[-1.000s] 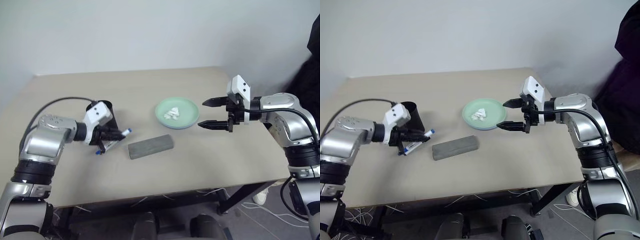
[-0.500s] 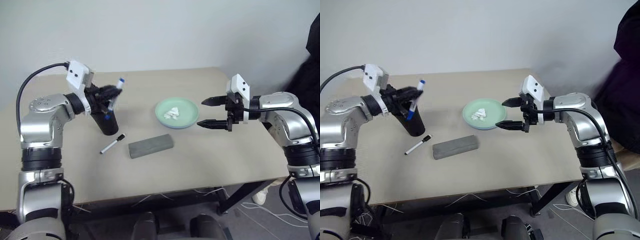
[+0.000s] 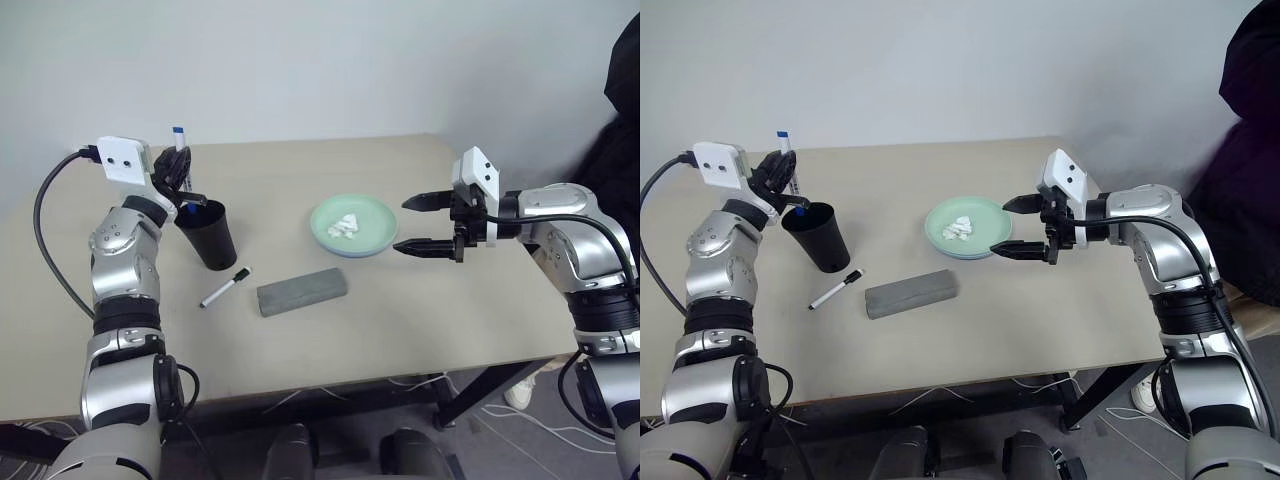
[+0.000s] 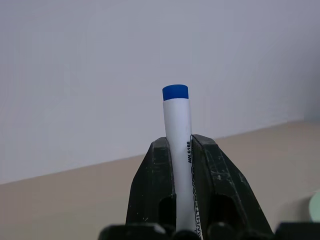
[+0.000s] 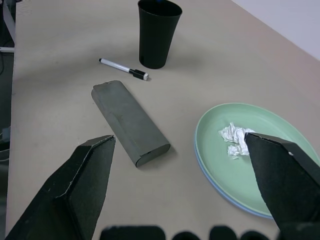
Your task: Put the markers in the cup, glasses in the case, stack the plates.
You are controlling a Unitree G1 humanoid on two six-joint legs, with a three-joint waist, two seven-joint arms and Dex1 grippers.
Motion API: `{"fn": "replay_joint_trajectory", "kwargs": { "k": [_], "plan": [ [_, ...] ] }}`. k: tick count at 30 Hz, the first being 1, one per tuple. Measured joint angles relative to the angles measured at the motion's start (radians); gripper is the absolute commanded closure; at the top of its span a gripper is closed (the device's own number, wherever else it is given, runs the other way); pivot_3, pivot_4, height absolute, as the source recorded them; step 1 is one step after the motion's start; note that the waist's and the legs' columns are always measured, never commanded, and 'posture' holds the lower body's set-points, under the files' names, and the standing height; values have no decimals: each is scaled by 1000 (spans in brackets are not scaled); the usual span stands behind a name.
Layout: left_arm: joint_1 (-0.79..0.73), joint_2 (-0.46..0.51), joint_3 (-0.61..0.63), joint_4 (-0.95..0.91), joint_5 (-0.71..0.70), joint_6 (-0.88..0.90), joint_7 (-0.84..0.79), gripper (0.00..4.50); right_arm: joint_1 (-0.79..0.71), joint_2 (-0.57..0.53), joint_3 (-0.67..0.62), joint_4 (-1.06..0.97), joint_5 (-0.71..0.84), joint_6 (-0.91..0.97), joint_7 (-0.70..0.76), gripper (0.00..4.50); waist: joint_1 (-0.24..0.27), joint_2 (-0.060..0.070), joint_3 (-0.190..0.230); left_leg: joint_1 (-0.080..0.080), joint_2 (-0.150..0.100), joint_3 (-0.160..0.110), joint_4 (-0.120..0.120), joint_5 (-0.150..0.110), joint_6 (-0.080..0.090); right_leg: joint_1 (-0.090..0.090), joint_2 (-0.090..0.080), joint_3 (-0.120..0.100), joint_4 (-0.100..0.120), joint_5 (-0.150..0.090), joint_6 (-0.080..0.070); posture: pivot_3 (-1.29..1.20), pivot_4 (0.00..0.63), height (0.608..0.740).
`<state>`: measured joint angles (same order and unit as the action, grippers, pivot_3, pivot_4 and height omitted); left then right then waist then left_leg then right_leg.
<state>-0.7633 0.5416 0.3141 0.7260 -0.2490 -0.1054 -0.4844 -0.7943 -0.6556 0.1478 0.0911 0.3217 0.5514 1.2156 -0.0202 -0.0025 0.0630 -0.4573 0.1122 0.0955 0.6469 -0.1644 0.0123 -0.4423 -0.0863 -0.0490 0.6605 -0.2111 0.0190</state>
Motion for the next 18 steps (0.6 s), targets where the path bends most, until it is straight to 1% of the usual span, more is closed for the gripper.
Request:
{"fn": "replay_joint_trajectory", "kwargs": {
  "k": [10,12,14,17,18],
  "plan": [
    [9,-13,0,39,-3,-36,-20,4354,-1,1,0,-2,1,2,0,0,0,0,0,-1,0,0,0,0,0,-1,0,0,0,0,0,0,0,712],
    [16,-16,-1,38,-5,-35,-31,3654,-1,1,0,-2,1,2,0,0,0,0,0,-1,0,0,0,0,0,-1,0,0,0,0,0,0,0,712],
    [27,-22,-1,37,-6,-26,-43,3070,-1,1,0,-2,1,2,0,0,0,0,0,-1,0,0,0,0,0,-1,0,0,0,0,0,0,0,712],
    [44,-29,-3,29,-6,-14,-57,1978,-1,1,0,-2,1,2,0,0,0,0,0,-1,0,0,0,0,0,-1,0,0,0,0,0,0,0,712],
    [46,-29,-4,26,-6,-12,-61,1685,-1,1,0,-2,1,3,0,0,0,0,0,-1,0,0,0,0,0,-1,0,0,0,0,0,0,0,712]
  ]
}}
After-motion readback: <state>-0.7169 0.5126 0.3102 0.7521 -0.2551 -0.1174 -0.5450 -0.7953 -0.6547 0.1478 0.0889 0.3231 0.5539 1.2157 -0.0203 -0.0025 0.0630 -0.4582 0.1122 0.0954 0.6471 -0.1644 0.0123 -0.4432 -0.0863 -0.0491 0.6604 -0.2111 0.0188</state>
